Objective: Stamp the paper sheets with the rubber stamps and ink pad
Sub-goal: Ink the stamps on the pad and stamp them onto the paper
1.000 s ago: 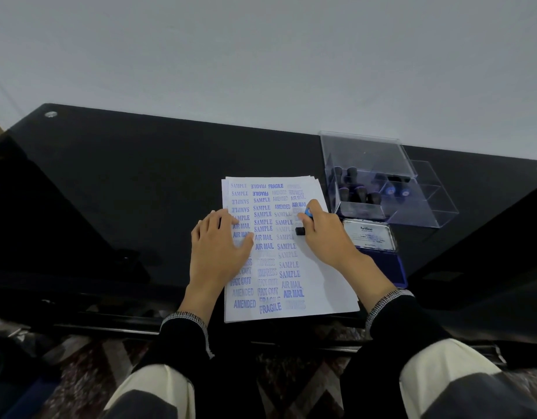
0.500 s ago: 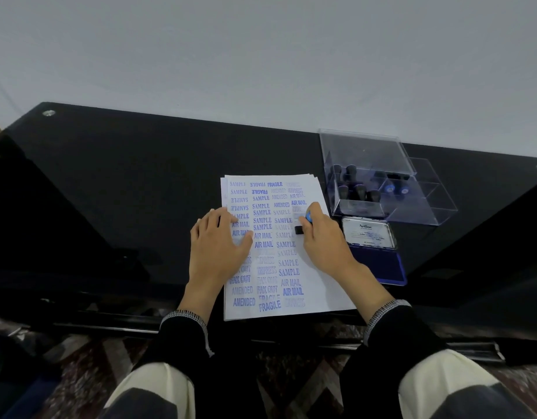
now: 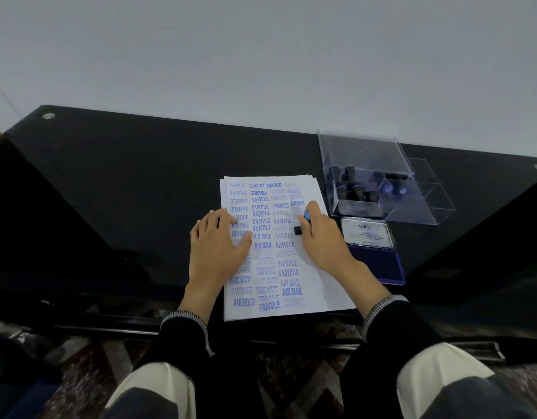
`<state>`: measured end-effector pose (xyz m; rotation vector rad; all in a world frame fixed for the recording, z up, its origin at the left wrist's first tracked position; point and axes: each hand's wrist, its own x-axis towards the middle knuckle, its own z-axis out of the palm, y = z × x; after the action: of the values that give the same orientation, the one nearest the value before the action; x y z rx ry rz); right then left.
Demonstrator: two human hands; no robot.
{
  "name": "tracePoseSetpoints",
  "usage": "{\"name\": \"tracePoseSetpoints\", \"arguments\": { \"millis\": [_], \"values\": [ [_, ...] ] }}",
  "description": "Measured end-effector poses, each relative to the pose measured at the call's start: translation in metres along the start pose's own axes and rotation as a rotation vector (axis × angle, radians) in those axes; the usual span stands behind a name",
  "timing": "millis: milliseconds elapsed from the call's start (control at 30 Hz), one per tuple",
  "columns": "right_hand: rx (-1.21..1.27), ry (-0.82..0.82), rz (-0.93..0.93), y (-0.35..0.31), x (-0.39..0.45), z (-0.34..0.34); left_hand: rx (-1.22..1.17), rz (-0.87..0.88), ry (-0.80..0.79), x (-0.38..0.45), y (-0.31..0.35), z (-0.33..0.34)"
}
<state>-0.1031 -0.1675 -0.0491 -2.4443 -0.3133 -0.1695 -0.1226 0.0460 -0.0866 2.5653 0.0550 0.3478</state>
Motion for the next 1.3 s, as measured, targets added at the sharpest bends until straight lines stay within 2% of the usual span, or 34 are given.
{"name": "tracePoseSetpoints", "arguments": {
  "millis": [200,567,800,967,1300],
  "values": [
    [-0.026,0.074,0.012,0.001,-0.014,0.007,-0.005,0.000,-0.001,0.000,0.000,0.000],
    [-0.009,-0.150,0.119,-0.008,0.021,-0.012,0.001,0.006,0.003,0.000,0.000,0.000],
    [0.019,0.001,0.018,-0.002,-0.002,0.000,0.007,0.011,0.000,0.001,-0.001,0.001],
    [0.013,0.075,0.015,0.001,-0.011,0.008,0.003,0.007,-0.005,0.001,-0.002,0.002],
    [0.000,-0.154,0.134,-0.007,0.020,-0.011,0.002,0.008,-0.009,0.001,-0.001,0.001]
  ]
}}
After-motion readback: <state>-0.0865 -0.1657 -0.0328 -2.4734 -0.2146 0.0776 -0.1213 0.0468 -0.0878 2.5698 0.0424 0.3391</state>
